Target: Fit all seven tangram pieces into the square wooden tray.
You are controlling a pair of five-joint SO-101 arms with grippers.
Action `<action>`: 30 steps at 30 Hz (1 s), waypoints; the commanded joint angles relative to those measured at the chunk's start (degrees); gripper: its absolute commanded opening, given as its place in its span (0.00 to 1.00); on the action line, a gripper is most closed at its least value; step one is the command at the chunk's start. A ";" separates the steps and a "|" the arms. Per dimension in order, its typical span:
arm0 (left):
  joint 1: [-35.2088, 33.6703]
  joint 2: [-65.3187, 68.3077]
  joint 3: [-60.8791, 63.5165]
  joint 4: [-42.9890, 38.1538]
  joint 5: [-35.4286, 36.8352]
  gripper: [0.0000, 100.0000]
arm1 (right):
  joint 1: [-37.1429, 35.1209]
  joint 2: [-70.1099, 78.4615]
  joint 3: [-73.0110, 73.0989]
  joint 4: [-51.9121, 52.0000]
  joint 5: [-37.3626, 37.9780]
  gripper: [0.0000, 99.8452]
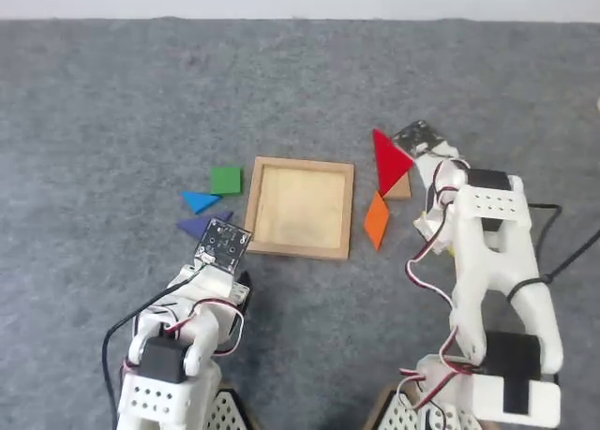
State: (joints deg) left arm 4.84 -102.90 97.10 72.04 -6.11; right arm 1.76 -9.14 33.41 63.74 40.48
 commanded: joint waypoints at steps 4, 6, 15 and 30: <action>-0.35 -0.97 -0.66 0.18 0.53 0.12 | 1.71 3.82 -1.58 -0.04 14.77 0.36; -0.35 -0.97 -0.66 0.18 0.53 0.12 | 2.24 5.58 -1.58 -1.36 14.95 0.36; -0.35 -0.97 -0.66 0.18 0.53 0.12 | 4.88 16.13 -7.21 -4.70 11.78 0.36; -0.44 -0.97 -0.66 0.18 0.53 0.12 | 10.15 26.68 -17.32 -4.09 -2.64 0.36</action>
State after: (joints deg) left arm 4.84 -102.90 97.10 72.04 -6.11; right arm 8.35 16.79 19.96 60.31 41.10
